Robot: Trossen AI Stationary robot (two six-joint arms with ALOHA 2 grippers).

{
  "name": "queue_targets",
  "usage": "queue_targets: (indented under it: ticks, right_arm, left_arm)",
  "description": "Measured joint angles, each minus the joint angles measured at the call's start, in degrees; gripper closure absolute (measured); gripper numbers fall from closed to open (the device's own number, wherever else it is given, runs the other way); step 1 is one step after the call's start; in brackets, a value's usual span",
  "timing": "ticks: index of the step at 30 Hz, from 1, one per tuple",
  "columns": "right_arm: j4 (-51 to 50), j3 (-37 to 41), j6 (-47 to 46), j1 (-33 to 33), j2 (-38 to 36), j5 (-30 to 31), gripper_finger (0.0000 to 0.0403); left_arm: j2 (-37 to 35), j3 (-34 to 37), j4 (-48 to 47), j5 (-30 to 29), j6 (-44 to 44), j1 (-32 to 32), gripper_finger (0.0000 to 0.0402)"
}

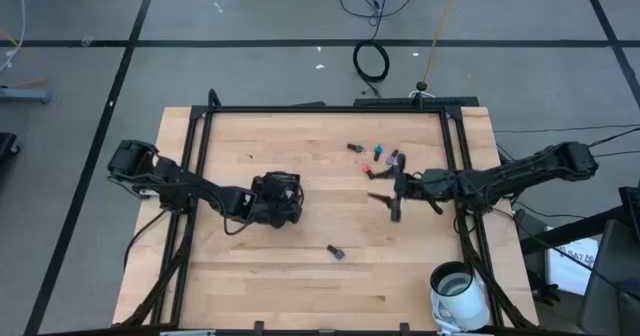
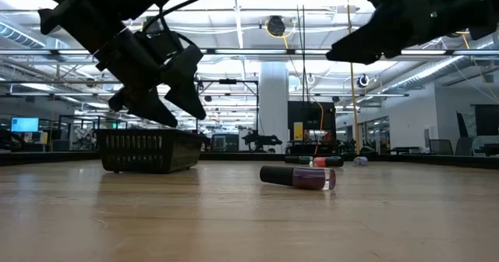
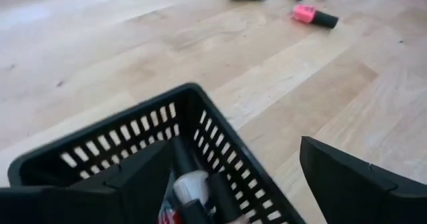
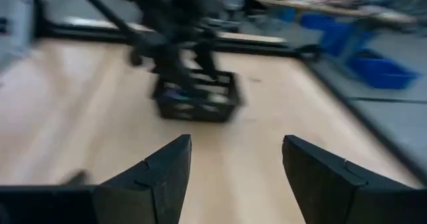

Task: Pick & Place Nail Polish
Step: Put the violet nail polish into the basket

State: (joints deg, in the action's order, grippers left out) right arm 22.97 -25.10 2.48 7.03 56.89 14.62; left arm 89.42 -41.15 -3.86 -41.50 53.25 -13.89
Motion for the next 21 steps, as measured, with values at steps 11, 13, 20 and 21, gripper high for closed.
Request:
queue_targets:
  ticks: [11, 13, 20, 21]
  right_arm:
    - [4.20, -3.28, 5.49, 4.50, 8.47, -4.32, 0.0181]
    - [4.64, -3.34, 5.77, 4.30, 8.55, -4.32, 0.0181]
    - [4.68, -3.39, 5.79, 4.24, 7.96, -4.23, 0.0181]
    - [4.70, -3.39, 5.79, 4.24, 7.91, -4.23, 0.0181]
  left_arm:
    - [-0.23, -0.04, 13.96, 19.02, -18.62, -0.13, 0.0087]
    - [-0.23, -0.12, 19.01, 25.93, -25.30, -0.98, 0.0092]
    - [1.19, -7.03, 18.92, 27.83, -47.42, -5.55, 0.0110]
    - [2.07, -8.38, 18.12, 27.98, -48.35, -5.55, 0.0113]
